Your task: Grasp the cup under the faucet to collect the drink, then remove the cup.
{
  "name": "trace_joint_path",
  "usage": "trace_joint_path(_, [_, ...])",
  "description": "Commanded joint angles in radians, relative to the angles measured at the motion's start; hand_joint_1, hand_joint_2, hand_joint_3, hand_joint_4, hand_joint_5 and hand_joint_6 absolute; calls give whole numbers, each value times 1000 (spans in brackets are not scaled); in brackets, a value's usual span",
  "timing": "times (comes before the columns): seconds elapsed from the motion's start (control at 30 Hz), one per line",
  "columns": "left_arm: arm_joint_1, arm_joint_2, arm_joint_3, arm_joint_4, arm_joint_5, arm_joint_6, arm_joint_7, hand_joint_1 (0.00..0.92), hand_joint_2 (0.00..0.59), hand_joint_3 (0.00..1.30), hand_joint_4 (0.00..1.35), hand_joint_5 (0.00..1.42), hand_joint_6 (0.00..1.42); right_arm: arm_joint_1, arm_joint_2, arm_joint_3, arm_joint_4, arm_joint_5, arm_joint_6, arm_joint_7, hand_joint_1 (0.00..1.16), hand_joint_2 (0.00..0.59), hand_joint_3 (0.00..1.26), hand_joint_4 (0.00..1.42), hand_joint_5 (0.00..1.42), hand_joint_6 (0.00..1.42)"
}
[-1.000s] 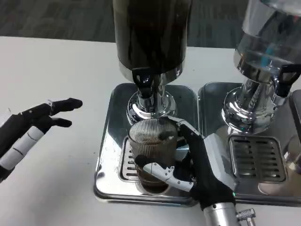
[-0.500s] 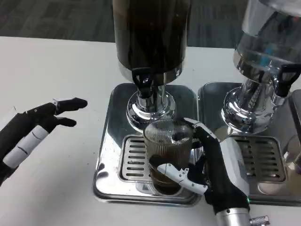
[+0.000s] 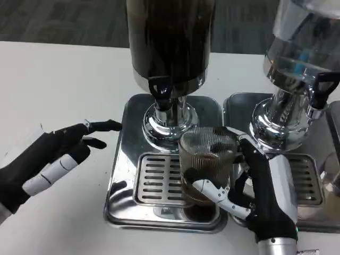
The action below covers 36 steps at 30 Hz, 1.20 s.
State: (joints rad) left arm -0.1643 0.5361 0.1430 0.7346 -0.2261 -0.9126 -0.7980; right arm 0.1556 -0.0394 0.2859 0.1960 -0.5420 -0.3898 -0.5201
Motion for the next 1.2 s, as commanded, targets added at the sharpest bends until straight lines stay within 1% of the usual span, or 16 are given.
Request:
trace_joint_path(0.03, [9,1,-7,-5,13,-17,4,0,159,297,192,143,333,7,13,-3,-51,6,-50,-18,782,179,477,636,901,1215])
trace_joint_path(0.23, [6,10,-9,-2,31,-40,12,0,165,296,186,142,333,31,17,-8,-87,5,-63,-26,785,178,479,642,901,1215])
trace_joint_path(0.37, [14,20,-13,-13,56,-82,21,0,167,291,182,141,331,40,16,-9,-104,10,-71,-16,787,178,479,644,905,1215])
trace_joint_path(0.5, [22,26,-18,-23,65,-107,26,0,175,250,133,113,312,43,16,-11,-117,15,-75,-9,797,174,484,645,911,1229])
trace_joint_path(0.63, [39,37,-24,-43,78,-137,35,0,169,227,89,87,292,54,15,-8,-136,20,-82,1,802,173,489,645,911,1230])
trace_joint_path(0.9, [90,57,-38,-110,95,-183,59,0,156,206,63,70,276,80,12,-7,-181,20,-87,14,809,172,494,645,922,1232])
trace_joint_path(0.97, [99,61,-40,-122,100,-191,69,0,151,178,43,51,264,89,14,-5,-193,25,-91,18,809,172,495,645,922,1232])
trace_joint_path(1.07, [120,77,-36,-161,121,-217,88,0,150,152,27,36,255,107,15,-2,-216,35,-98,29,809,172,495,645,922,1232])
trace_joint_path(1.2, [155,95,-38,-211,127,-222,110,0,148,141,5,23,240,137,14,-1,-253,31,-102,40,809,172,495,645,922,1232])
